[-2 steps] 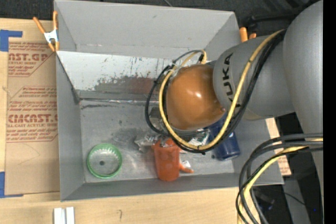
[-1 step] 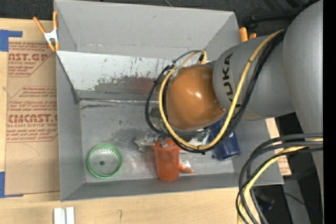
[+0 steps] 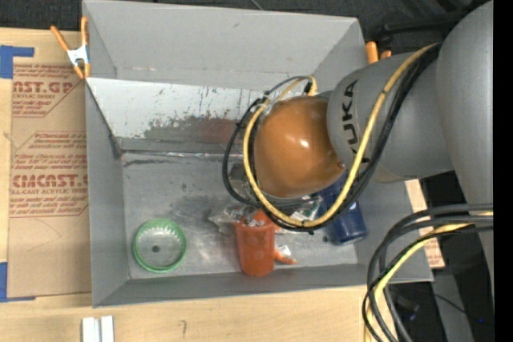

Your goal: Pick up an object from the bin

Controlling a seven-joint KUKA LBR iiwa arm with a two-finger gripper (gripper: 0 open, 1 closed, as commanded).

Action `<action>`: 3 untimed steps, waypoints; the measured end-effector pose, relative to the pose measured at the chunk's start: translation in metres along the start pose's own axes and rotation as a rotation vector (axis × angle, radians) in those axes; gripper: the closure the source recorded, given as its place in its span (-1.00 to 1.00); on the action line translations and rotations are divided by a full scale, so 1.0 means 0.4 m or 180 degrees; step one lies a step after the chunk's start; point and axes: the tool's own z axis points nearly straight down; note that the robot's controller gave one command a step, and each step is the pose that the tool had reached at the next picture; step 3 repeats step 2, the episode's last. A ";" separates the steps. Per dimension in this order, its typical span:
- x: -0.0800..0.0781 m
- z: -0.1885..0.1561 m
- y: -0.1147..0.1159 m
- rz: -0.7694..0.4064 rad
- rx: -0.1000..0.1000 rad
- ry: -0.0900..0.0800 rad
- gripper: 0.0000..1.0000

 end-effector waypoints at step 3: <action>0.005 -0.083 0.005 0.0007 -0.0086 0.0103 1.00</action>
Offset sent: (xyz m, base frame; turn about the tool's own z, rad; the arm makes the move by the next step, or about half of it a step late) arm 0.0000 0.0002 0.0788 0.0006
